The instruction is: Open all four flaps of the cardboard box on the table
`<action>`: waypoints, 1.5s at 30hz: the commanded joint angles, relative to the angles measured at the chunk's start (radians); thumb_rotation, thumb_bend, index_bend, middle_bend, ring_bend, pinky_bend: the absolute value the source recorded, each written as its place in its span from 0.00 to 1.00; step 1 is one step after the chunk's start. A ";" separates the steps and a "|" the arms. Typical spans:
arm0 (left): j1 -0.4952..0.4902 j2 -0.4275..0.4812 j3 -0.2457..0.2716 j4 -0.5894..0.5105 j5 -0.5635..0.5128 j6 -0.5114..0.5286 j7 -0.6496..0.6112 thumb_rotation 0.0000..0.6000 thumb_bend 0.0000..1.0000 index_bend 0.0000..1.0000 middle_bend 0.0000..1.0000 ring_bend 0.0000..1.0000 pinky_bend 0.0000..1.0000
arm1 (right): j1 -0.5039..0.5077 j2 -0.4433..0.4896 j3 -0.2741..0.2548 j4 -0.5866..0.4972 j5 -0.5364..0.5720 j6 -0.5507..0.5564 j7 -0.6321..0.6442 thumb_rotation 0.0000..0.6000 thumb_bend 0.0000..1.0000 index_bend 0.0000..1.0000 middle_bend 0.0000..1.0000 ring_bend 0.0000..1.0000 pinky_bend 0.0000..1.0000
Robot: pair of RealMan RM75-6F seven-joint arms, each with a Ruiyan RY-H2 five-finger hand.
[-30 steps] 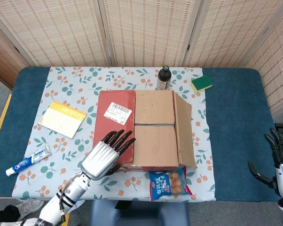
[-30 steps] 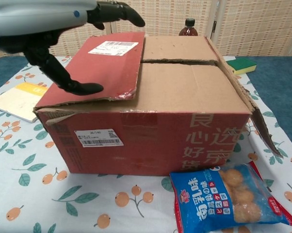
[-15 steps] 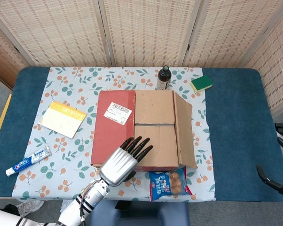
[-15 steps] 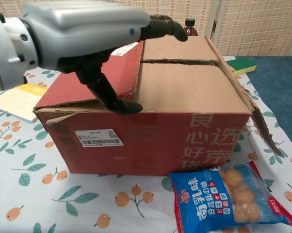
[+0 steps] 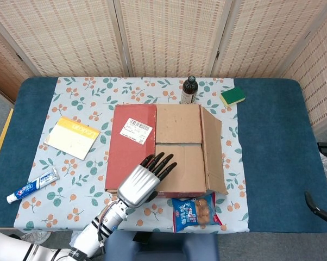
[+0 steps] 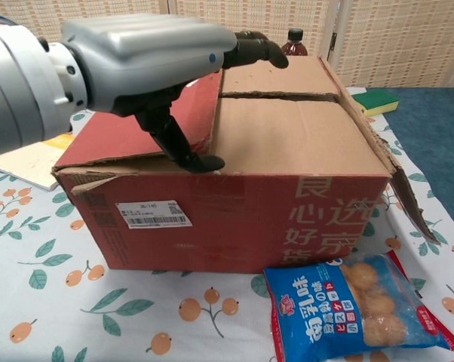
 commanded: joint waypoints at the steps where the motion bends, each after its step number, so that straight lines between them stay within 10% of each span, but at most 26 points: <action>1: -0.009 -0.009 0.006 0.014 -0.002 0.005 0.000 1.00 0.32 0.00 0.04 0.04 0.20 | -0.003 0.002 0.004 0.000 0.002 0.004 0.001 1.00 0.40 0.00 0.00 0.00 0.00; 45: 0.182 0.231 0.027 -0.069 0.238 0.238 -0.242 1.00 0.32 0.00 0.08 0.08 0.18 | -0.029 -0.026 0.013 -0.015 -0.039 0.037 -0.089 1.00 0.40 0.00 0.00 0.00 0.00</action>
